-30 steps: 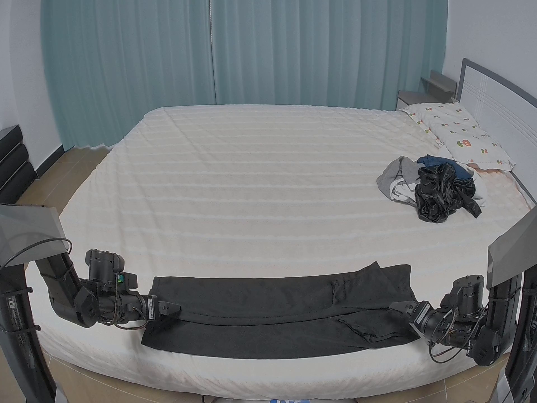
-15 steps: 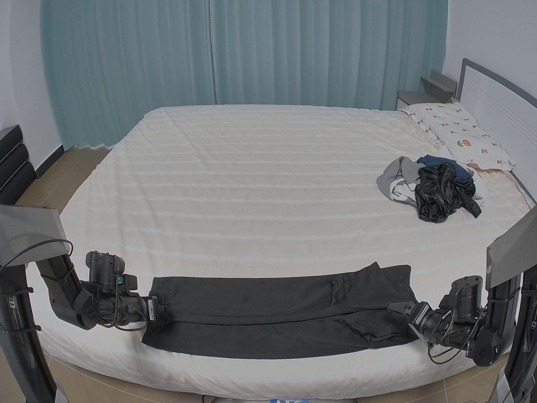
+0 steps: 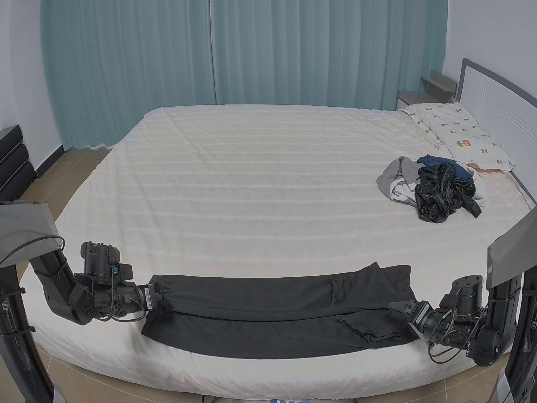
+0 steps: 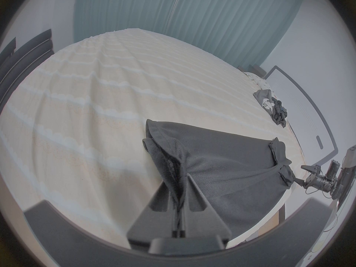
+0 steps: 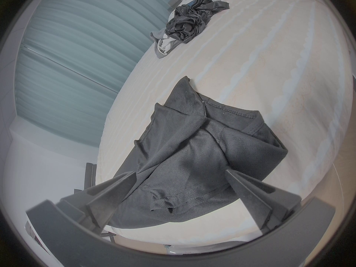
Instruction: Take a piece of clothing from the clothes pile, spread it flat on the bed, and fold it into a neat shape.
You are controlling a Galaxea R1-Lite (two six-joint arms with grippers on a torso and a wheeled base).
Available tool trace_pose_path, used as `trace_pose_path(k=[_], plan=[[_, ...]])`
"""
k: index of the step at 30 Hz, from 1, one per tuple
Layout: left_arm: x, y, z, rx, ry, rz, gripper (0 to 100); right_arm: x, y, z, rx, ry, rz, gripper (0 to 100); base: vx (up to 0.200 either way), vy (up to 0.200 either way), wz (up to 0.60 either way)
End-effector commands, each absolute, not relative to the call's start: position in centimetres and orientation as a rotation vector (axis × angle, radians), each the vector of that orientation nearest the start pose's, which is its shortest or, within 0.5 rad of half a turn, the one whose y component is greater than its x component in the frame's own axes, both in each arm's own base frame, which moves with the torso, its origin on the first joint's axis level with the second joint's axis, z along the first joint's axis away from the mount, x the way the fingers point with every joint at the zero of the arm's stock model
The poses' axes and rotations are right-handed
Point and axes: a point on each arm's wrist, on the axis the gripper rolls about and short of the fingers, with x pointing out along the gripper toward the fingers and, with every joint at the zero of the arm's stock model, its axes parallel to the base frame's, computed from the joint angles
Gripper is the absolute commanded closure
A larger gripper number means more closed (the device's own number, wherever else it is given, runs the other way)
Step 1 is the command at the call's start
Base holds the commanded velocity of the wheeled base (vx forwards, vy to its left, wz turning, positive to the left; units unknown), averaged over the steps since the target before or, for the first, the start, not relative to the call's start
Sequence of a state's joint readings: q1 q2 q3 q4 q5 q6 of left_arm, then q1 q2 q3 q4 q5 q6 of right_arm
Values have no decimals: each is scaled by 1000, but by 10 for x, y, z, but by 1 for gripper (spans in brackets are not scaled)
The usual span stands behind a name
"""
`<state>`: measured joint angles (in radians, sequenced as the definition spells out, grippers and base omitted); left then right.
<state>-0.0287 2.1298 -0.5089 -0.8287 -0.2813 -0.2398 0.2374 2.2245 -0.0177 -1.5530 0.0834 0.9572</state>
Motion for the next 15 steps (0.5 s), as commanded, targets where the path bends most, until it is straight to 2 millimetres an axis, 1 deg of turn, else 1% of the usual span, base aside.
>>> trace_pose_path(k=[1,10,15], plan=[[299,-14,5,-327,812,-197,100,211,53,-7,864,742,-25,0,0,0,0],[303,-15,7,-359,803,-183,100,211,53,-8,864,743,-26,0,0,0,0],[305,-16,9,-380,801,-174,100,211,53,-8,864,743,-26,0,-200,0,0]])
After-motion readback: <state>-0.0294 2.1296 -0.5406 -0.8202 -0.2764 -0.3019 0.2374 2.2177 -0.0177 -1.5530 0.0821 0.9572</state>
